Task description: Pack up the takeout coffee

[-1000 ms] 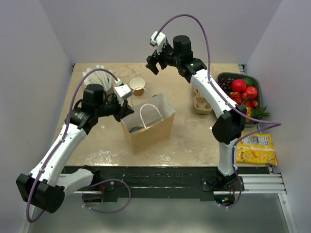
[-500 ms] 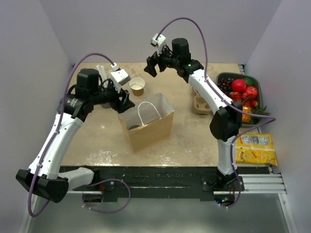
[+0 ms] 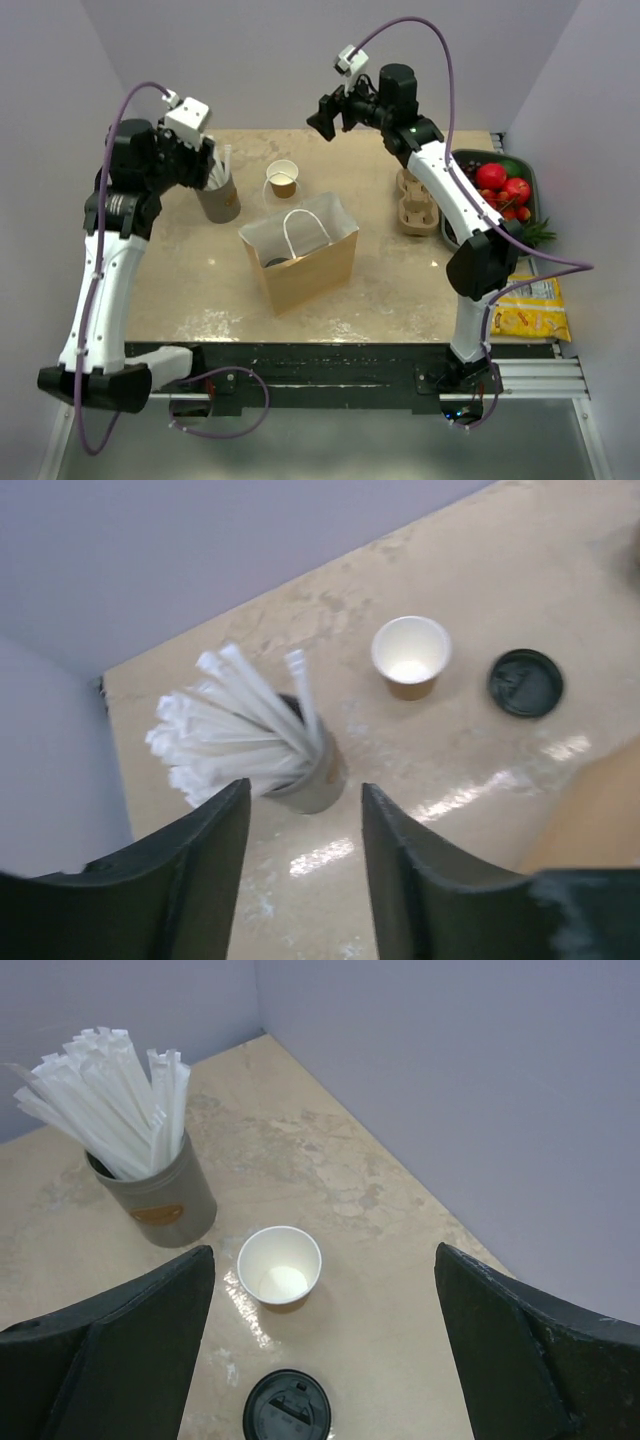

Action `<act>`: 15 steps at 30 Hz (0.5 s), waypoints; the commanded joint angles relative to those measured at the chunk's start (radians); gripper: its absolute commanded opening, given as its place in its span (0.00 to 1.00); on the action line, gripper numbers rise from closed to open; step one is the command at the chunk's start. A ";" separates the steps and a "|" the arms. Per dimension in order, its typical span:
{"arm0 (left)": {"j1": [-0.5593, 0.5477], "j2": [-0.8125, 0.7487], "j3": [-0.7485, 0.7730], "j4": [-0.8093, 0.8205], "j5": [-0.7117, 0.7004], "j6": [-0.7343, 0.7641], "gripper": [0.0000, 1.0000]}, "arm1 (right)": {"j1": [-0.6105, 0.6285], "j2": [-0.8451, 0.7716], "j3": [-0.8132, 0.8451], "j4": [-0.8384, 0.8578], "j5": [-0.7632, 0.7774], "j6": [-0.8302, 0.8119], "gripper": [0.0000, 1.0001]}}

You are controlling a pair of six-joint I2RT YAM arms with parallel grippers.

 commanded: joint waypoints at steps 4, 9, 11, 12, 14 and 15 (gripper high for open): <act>0.162 0.263 0.129 0.078 -0.105 -0.106 0.46 | -0.017 -0.055 -0.045 0.038 -0.030 0.034 0.94; 0.168 0.349 0.182 0.049 -0.107 -0.137 0.42 | -0.021 -0.079 -0.074 0.045 -0.032 0.031 0.93; 0.168 0.361 0.198 0.044 -0.099 -0.155 0.40 | -0.024 -0.084 -0.084 0.045 -0.032 0.036 0.93; 0.168 0.371 0.202 0.038 -0.088 -0.157 0.38 | -0.023 -0.087 -0.089 0.044 -0.029 0.037 0.93; 0.169 0.369 0.208 0.015 -0.085 -0.161 0.35 | -0.026 -0.096 -0.103 0.045 -0.027 0.040 0.93; 0.171 0.360 0.208 0.008 -0.079 -0.161 0.34 | -0.026 -0.099 -0.107 0.047 -0.026 0.040 0.93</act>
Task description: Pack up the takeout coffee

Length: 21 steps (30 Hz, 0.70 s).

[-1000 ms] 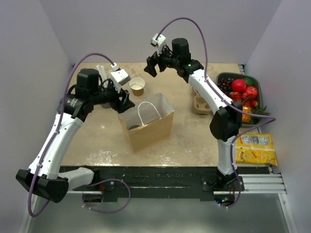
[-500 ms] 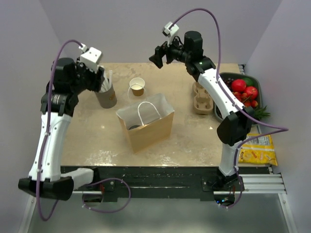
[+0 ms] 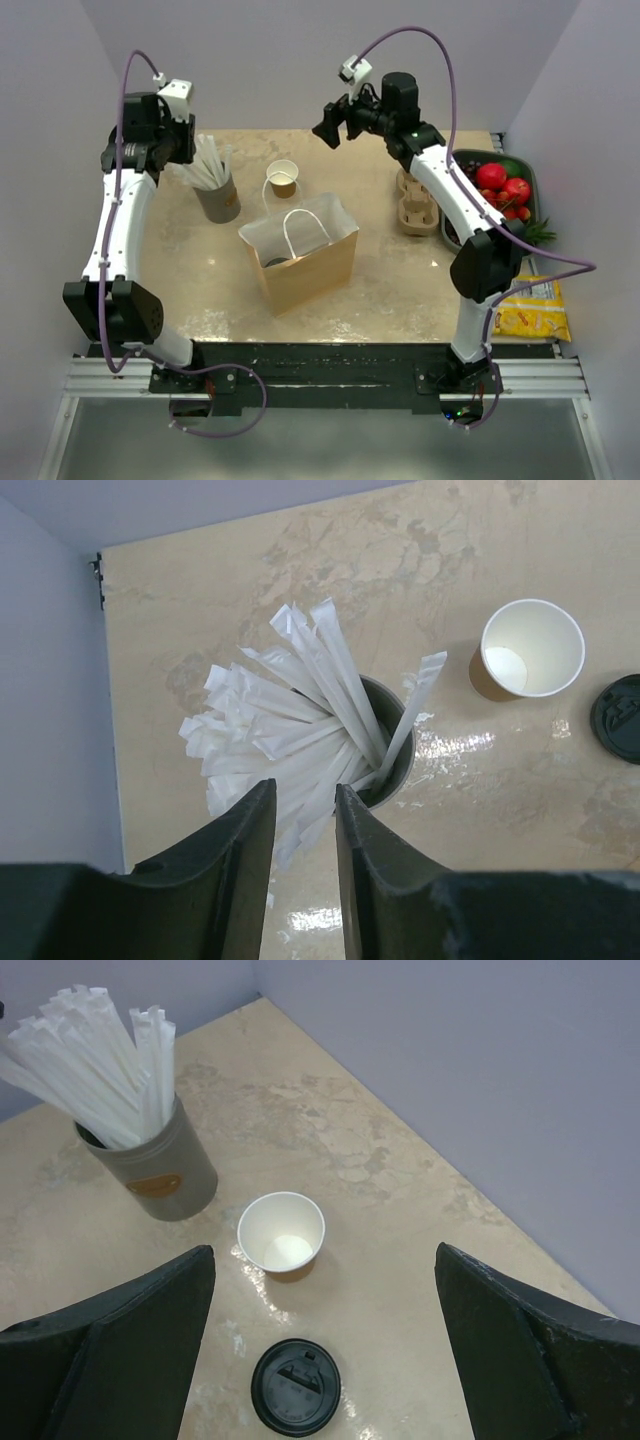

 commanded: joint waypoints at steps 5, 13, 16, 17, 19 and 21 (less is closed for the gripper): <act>0.031 -0.043 0.058 -0.082 0.036 -0.038 0.40 | -0.005 -0.094 -0.042 0.040 -0.011 0.017 0.93; 0.035 0.020 0.066 -0.081 0.053 -0.027 0.40 | -0.005 -0.083 -0.030 0.043 -0.023 0.036 0.93; 0.036 0.035 0.061 -0.099 0.066 -0.021 0.37 | -0.007 -0.088 -0.025 0.029 -0.018 0.017 0.94; 0.035 0.034 0.055 -0.105 0.061 -0.018 0.36 | -0.007 -0.089 -0.030 0.025 -0.017 0.010 0.94; 0.035 0.026 0.029 -0.107 0.049 -0.013 0.36 | -0.008 -0.094 -0.034 0.026 -0.011 0.007 0.94; 0.035 0.017 0.020 -0.105 0.043 -0.010 0.35 | -0.010 -0.098 -0.043 0.032 -0.009 0.010 0.94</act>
